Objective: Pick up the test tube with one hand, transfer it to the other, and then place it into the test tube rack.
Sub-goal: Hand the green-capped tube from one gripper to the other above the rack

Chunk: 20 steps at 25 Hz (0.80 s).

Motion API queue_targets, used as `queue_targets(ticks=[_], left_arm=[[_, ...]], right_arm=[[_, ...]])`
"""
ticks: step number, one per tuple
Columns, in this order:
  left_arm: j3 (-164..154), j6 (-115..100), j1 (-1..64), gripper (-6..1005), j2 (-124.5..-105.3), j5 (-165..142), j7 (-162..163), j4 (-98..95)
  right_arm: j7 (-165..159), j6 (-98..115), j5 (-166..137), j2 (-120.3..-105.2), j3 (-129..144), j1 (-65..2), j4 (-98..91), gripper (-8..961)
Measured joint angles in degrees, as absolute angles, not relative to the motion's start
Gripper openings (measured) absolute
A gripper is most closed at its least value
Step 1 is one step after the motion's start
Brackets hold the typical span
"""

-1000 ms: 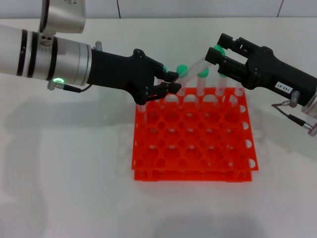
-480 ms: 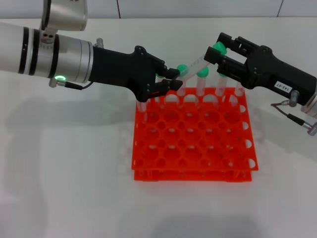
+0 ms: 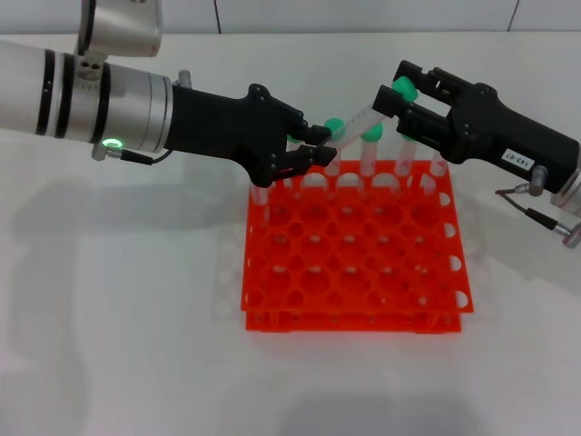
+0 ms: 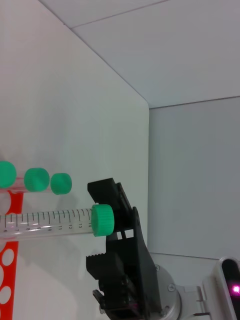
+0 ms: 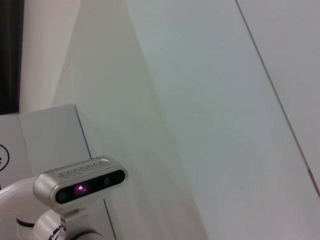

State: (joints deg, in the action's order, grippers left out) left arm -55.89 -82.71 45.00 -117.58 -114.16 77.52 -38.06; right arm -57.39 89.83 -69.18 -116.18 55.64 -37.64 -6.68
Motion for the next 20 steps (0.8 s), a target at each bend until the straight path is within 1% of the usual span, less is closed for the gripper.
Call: queue_targets(ticks=[5,11,17,20], left_arm=[[-56.0,-82.5,45.0,143,-117.67,-113.5,77.4,-38.1],[-56.2,-82.3,45.0,142,-117.68,-113.2,77.3,-37.8],[-56.2,-82.4,45.0,140,-117.81,-113.0,77.3,-37.7],[-56.3,-82.3,45.0,140,-118.01,-113.1,77.3,-37.7]], right_arm=[[-57.4,89.9,-69.0,-116.18,56.3,-37.6,-6.7,577],[-57.4,89.9,-68.9,-116.18,56.4,-37.6,-6.7,355],[-57.4,90.3,-68.9,-116.19,56.4,-37.5,-6.7,252],[-57.4,90.4,-68.9,-116.19,56.4,-37.4,-6.9,253]])
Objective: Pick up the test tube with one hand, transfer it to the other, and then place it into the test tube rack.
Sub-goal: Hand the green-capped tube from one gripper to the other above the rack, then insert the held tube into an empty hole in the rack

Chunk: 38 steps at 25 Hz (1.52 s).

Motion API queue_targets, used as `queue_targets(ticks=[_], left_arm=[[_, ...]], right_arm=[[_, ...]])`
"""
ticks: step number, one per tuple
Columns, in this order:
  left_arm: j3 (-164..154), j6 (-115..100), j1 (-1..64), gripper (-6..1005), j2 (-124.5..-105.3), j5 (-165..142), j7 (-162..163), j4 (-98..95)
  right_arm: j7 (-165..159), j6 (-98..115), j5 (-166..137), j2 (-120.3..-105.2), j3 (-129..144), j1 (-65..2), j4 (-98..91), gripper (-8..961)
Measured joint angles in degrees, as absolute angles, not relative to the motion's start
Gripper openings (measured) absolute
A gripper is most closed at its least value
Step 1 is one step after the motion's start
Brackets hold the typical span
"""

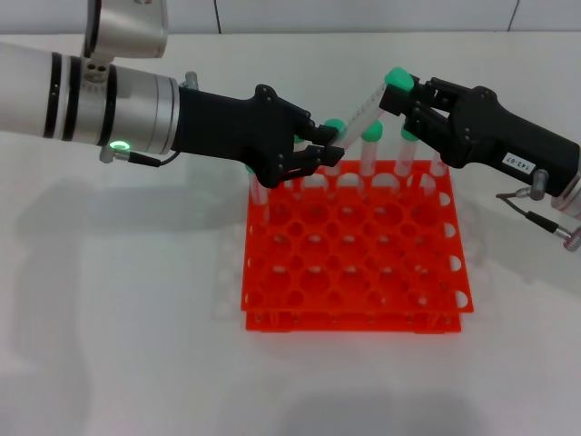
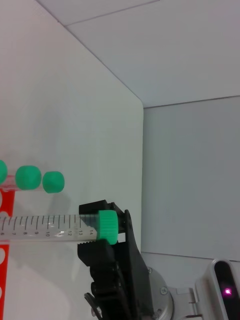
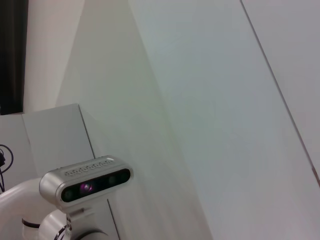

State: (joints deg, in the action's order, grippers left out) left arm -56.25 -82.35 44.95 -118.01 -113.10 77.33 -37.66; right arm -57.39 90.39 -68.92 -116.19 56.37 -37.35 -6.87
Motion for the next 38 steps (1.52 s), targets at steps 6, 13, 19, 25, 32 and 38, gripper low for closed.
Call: queue_targets(ticks=[6,13,19,25,32,38], left_arm=[[-56.3,-82.4,44.9,138,-118.12,-113.4,77.6,-37.6],[-56.4,-85.1,44.4,136,-118.54,-112.5,78.5,-38.6],[-56.3,-85.3,44.0,164,-118.61,-112.5,81.5,-39.0],[-56.3,-85.5,43.2,355,-118.47,-112.8,85.4,-41.1],[-58.7,-86.3,37.2,645,-119.07,-114.0,96.3,-56.3],[-59.3,-88.4,31.9,775,-119.12,-114.0,107.7,-69.3]], right_arm=[[-57.4,90.5,-68.9,-116.18,56.4,-37.3,-6.9,254],[-57.4,90.6,-68.8,-116.19,56.4,-36.8,-7.1,255],[-57.4,91.4,-69.1,-116.19,56.4,-36.8,-7.1,257],[-57.4,91.8,-69.2,-116.18,56.8,-36.7,-7.2,258],[-57.5,92.0,-69.3,-116.18,57.8,-35.9,-8.0,260],[-57.5,91.7,-69.4,-115.99,57.9,-34.5,-9.3,261]])
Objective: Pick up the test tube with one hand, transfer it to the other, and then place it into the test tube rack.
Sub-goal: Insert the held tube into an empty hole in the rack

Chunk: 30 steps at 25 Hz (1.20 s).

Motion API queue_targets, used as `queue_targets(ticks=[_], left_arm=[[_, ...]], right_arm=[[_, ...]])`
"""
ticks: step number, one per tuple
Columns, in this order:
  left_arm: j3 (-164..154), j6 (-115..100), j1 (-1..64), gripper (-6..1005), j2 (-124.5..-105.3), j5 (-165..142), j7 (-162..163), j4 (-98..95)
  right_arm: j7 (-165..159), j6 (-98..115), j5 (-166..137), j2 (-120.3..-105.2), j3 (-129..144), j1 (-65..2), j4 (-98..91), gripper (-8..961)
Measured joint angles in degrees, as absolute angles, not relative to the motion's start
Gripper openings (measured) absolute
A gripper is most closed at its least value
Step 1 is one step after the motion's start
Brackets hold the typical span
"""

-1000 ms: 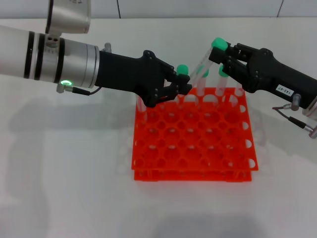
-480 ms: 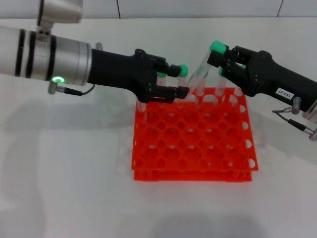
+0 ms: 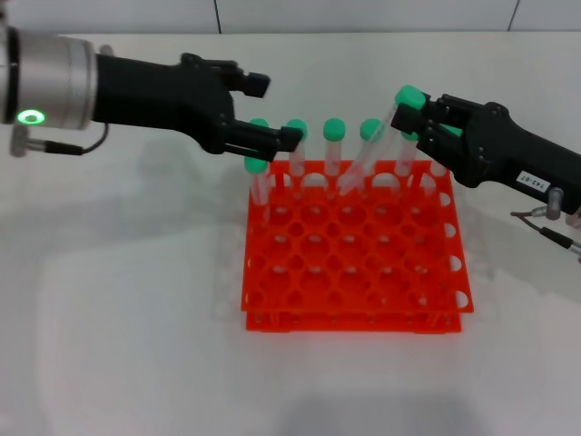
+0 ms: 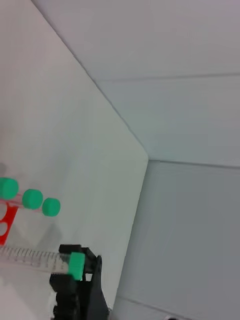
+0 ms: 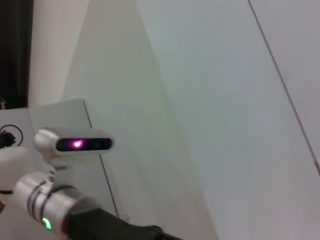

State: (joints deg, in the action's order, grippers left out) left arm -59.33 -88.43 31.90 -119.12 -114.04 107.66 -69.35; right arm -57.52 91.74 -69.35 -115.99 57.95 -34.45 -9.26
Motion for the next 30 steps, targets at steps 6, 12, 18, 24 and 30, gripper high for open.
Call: queue_targets(ticks=[6,12,18,24,30], left_arm=[[-59.3,-92.7,26.0,876,-119.06,-114.1,115.4,-80.4],[-58.6,-93.5,16.7,890,-119.13,-111.2,117.0,-89.2],[-55.4,-92.4,7.7,890,-119.32,-105.1,112.6,-91.6],[-53.6,-90.1,1.3,890,-119.6,-101.7,106.7,-89.8],[-51.7,-89.8,-2.3,889,-119.61,-95.5,99.3,-84.4]], right_arm=[[-57.6,91.3,-69.5,-115.68,59.1,-34.0,-11.3,262],[-58.5,89.2,-69.8,-115.9,61.3,-34.9,-14.2,264],[-61.1,86.6,-70.0,-115.93,65.1,-36.5,-18.2,265],[-64.6,82.7,-69.7,-116.09,69.8,-37.2,-23.0,266],[-67.7,81.2,-69.8,-116.02,72.5,-37.3,-27.0,267]])
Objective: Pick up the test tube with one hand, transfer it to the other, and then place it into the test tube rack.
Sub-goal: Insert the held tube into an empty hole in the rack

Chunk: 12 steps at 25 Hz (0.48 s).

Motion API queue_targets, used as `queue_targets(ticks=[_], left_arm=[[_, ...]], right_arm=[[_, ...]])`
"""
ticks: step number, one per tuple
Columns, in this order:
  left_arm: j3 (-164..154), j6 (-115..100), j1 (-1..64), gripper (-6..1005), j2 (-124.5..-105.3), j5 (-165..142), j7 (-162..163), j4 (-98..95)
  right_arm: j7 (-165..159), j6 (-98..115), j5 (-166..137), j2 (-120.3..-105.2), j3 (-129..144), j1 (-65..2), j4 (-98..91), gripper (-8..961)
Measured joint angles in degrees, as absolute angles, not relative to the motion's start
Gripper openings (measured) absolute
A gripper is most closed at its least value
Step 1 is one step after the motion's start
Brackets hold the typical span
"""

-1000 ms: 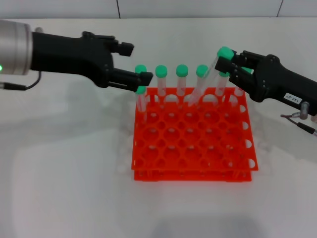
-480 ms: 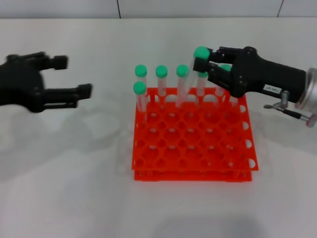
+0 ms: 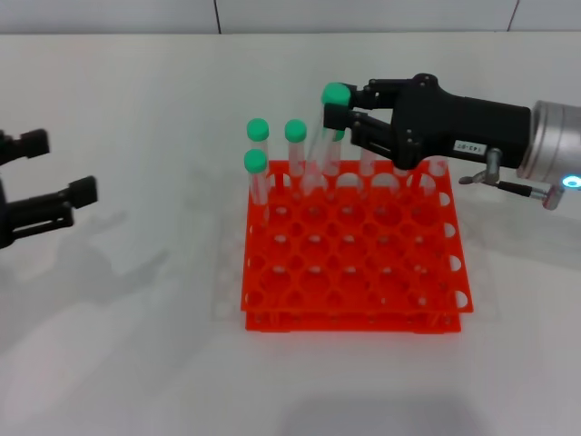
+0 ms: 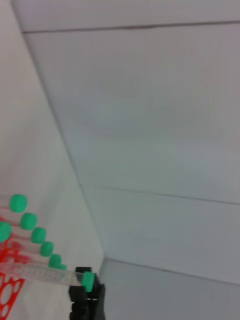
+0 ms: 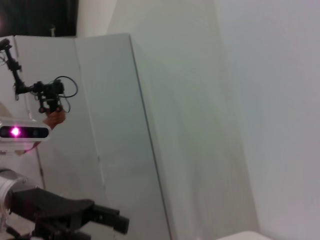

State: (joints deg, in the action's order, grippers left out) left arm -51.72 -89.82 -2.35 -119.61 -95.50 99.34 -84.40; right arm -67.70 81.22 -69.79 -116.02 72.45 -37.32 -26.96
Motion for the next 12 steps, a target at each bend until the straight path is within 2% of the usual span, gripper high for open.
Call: queue_targets(ticks=[4,12], left_arm=[[-49.7,-90.1,-4.6,889,-119.59,-91.3,93.0,-79.1],[-47.0,-90.3,-4.7,889,-119.4,-91.1,86.0,-68.8]], right_arm=[[-69.9,78.7,-69.8,-115.94,75.9,-37.1,-31.0,268],[-70.8,76.1,-69.7,-116.09,78.1,-37.5,-33.6,270]])
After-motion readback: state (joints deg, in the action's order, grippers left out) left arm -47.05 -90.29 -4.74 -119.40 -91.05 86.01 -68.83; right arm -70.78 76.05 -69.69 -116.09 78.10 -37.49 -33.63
